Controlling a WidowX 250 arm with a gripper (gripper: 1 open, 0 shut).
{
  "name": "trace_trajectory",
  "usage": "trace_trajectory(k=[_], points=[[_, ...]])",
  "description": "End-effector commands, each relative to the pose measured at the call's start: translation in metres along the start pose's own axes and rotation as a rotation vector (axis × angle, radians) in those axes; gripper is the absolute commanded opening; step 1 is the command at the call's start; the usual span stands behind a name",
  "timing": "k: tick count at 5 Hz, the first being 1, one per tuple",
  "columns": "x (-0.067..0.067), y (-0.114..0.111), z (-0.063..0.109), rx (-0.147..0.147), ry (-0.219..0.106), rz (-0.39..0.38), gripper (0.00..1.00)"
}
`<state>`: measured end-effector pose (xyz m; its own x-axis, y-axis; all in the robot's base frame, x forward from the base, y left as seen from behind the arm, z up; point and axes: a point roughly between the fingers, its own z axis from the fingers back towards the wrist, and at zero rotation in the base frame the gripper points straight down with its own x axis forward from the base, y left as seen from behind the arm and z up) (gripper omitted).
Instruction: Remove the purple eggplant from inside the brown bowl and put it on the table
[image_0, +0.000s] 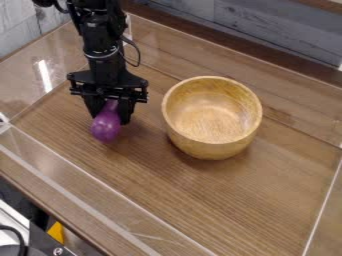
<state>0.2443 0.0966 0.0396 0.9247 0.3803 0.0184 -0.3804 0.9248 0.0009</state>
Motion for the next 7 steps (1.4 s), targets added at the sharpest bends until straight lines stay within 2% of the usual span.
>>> trace_trajectory(k=[1, 2, 7], points=[[0.0024, 0.0000, 0.0019, 0.008, -0.008, -0.003, 0.00], [0.0007, 0.0009, -0.0021, 0.014, 0.006, -0.001, 1.00], [-0.0060, -0.0071, 0.0072, 0.004, 0.050, 0.015, 1.00]])
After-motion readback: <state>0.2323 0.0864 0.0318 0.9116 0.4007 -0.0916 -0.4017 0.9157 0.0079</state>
